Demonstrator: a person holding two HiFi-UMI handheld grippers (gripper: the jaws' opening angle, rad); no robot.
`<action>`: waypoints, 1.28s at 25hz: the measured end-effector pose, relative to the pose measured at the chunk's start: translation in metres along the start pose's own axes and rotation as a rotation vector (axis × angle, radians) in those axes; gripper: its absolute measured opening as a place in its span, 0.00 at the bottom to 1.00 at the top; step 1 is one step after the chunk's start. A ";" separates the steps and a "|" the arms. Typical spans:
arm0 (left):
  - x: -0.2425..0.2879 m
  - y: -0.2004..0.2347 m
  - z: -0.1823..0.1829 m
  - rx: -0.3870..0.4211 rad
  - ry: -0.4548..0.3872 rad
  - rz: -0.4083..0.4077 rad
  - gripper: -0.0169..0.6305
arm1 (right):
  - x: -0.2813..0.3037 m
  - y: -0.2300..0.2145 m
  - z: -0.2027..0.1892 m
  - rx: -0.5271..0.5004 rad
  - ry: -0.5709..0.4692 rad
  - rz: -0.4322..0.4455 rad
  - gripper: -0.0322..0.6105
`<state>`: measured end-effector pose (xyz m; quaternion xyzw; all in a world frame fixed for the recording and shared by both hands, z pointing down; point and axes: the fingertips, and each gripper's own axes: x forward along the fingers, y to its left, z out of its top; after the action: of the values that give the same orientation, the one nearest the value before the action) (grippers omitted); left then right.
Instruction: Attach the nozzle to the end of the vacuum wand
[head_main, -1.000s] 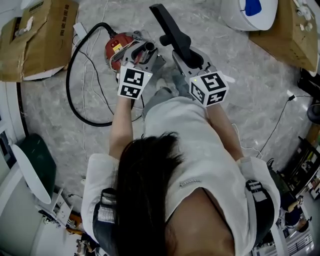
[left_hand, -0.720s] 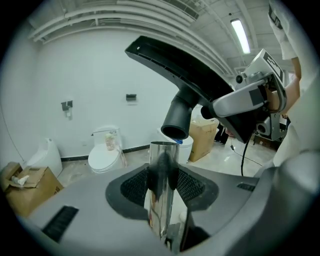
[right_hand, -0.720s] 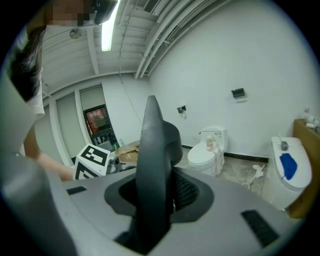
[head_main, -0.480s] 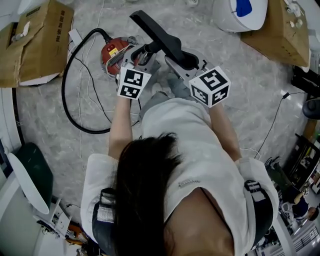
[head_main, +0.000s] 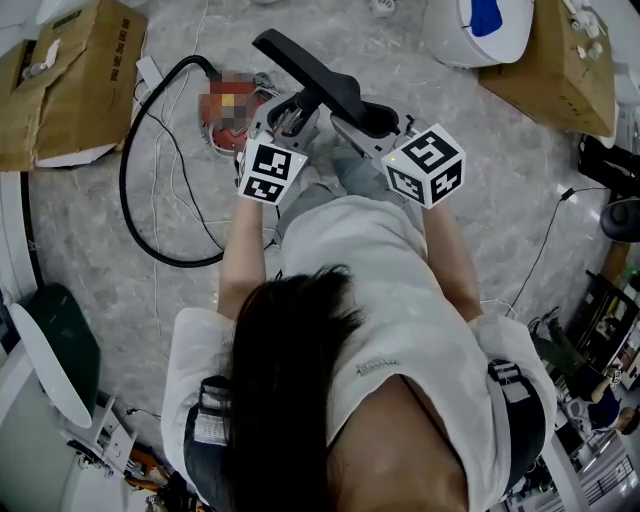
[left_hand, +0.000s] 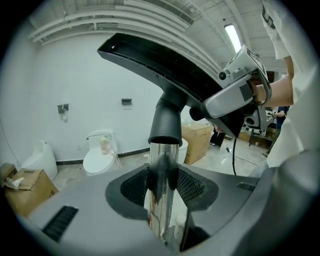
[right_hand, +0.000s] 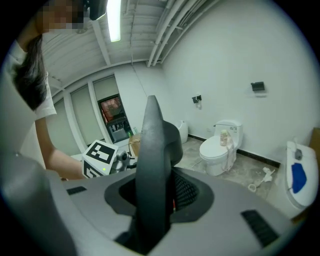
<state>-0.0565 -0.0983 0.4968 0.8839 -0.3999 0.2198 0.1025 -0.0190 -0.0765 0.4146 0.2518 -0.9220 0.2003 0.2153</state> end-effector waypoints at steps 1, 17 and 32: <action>0.000 0.000 0.001 0.000 -0.002 -0.001 0.26 | 0.000 0.001 0.001 -0.029 0.012 0.000 0.25; 0.000 -0.005 -0.001 0.002 -0.017 -0.002 0.26 | 0.003 0.013 0.004 -0.286 0.151 -0.039 0.25; -0.003 0.001 -0.001 0.003 -0.015 0.000 0.26 | 0.011 0.023 0.008 -0.357 0.167 -0.132 0.25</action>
<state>-0.0588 -0.0967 0.4962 0.8857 -0.4002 0.2138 0.0983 -0.0427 -0.0657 0.4077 0.2521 -0.9033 0.0393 0.3448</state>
